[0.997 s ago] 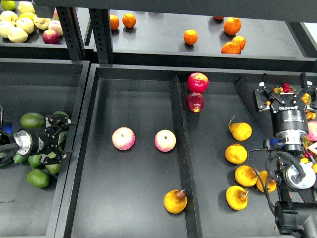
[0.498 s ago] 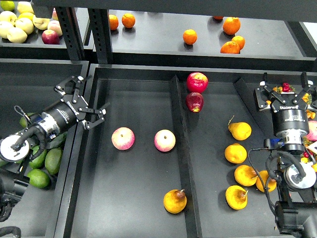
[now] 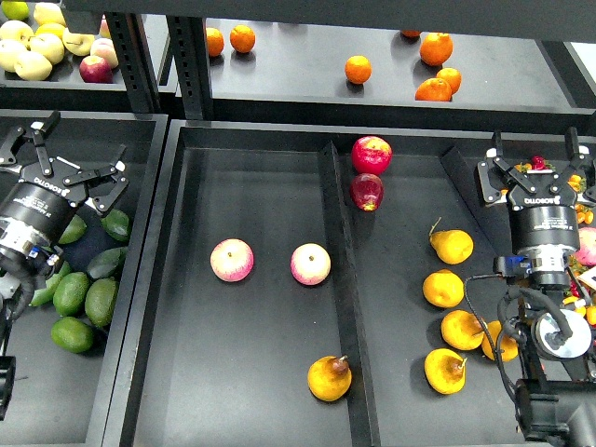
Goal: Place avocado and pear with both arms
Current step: 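Raise the open left gripper away from the avocado bin, then reach the right gripper toward the yellow pear in the middle bin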
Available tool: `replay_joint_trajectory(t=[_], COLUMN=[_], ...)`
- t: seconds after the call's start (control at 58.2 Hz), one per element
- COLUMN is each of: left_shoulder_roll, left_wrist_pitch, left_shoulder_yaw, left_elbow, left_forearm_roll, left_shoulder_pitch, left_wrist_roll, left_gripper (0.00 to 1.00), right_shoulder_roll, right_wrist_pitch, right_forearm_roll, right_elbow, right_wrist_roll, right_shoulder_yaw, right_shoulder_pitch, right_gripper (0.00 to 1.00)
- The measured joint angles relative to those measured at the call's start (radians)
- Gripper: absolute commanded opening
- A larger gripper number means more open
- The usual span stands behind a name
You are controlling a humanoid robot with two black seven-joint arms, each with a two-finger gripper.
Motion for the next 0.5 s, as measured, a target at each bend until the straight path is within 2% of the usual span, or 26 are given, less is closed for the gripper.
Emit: replay_joint_trajectory(t=[0.103,0.223,0.292,0.361,0.498], left_shoulder_roll=[0.0,0.0,0.0,0.0,0.0], left_wrist_pitch=[0.012,0.039,0.043,0.044,0.043], left_shoulder_yaw=[0.01,0.03,0.051,0.066,0.072], left_elbow=[-0.038,-0.067,-0.077,-0.082,-0.082], left_forearm_roll=[-0.029,-0.061,-0.067,-0.07,-0.075], left_shoulder_pitch=[0.029,0.053,0.061,0.065,0.068], left_wrist_roll=[-0.003,-0.004,-0.004,-0.003,0.0], left_gripper=[0.99,0.99,0.99,0.99,0.99], right_shoulder_roll=[0.0,0.0,-0.001,-0.031,-0.194], right_wrist_pitch=[-0.004,-0.008,-0.008,-0.006,-0.002], right_forearm_roll=[-0.003,-0.015,-0.026,-0.032,-0.031], right_elbow=[0.001,0.002,0.002,0.002,0.0], right_wrist_roll=[-0.017,-0.058,-0.103,-0.174,-0.402], right_shoulder_yaw=[0.002,-0.01,-0.032,-0.068,-0.15], right_shoulder_pitch=[-0.003,-0.004,0.0,0.009,0.039], right_gripper=[0.99,0.99,0.99,0.99,0.99])
